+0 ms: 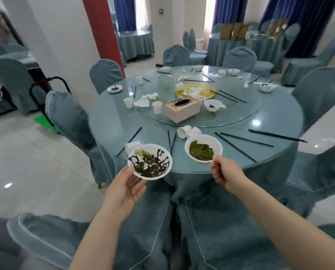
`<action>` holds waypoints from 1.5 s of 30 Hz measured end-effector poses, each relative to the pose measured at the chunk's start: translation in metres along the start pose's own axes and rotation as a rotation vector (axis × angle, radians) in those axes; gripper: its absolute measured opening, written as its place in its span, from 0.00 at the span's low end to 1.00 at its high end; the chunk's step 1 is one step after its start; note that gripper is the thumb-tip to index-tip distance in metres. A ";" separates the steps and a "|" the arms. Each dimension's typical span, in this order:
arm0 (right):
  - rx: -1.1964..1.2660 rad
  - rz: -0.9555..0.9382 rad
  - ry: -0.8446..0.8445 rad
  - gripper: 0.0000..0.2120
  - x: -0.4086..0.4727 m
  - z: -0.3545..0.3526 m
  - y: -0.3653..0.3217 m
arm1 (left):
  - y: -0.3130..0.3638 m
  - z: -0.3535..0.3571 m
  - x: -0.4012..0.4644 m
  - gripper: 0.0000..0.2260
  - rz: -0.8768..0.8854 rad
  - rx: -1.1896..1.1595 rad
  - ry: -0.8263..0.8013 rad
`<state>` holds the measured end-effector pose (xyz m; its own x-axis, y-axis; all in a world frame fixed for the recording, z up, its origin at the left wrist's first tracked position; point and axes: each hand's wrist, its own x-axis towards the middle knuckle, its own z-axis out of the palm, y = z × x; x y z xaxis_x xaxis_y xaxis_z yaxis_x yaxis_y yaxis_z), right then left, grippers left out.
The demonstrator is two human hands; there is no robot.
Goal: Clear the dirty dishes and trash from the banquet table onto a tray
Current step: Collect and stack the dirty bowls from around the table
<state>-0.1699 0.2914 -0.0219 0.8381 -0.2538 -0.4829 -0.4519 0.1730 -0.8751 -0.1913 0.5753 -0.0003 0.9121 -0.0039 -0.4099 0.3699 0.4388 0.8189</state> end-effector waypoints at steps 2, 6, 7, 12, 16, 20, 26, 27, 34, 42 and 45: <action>0.003 -0.079 -0.046 0.09 -0.043 -0.008 -0.014 | -0.001 0.006 -0.020 0.10 0.017 -0.011 -0.026; 0.023 -0.213 -0.118 0.13 -0.122 -0.037 -0.034 | -0.015 0.034 -0.059 0.09 -0.031 -0.032 -0.113; 0.011 -0.239 -0.132 0.13 -0.140 -0.046 -0.039 | -0.020 0.045 -0.069 0.10 -0.045 -0.027 -0.147; -0.084 -0.330 -0.139 0.18 -0.200 -0.106 -0.069 | -0.028 0.116 -0.107 0.10 -0.020 0.043 -0.293; -0.166 -0.394 -0.091 0.18 -0.223 -0.164 -0.092 | -0.029 0.190 -0.128 0.11 0.020 0.054 -0.356; -0.177 -0.429 0.013 0.17 -0.233 -0.243 -0.109 | -0.057 0.288 -0.154 0.11 0.007 0.064 -0.476; -0.259 -0.441 0.175 0.15 -0.236 -0.401 -0.120 | -0.136 0.441 -0.183 0.09 -0.036 0.058 -0.582; -0.278 -0.441 0.197 0.14 -0.234 -0.426 -0.119 | -0.150 0.462 -0.185 0.09 -0.048 0.056 -0.590; -0.171 -0.389 0.275 0.08 -0.199 -0.549 -0.120 | -0.222 0.578 -0.183 0.07 -0.080 0.128 -0.639; -0.073 -0.397 0.333 0.15 -0.101 -0.625 -0.166 | -0.247 0.678 -0.108 0.17 -0.072 0.172 -0.722; -0.070 -0.405 0.347 0.14 -0.055 -0.647 -0.190 | -0.246 0.715 -0.065 0.15 -0.066 0.146 -0.759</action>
<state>-0.3275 -0.3429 0.1516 0.8047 -0.5886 -0.0776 -0.1429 -0.0650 -0.9876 -0.2156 -0.1750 0.1119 0.7390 -0.6637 -0.1155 0.3993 0.2934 0.8686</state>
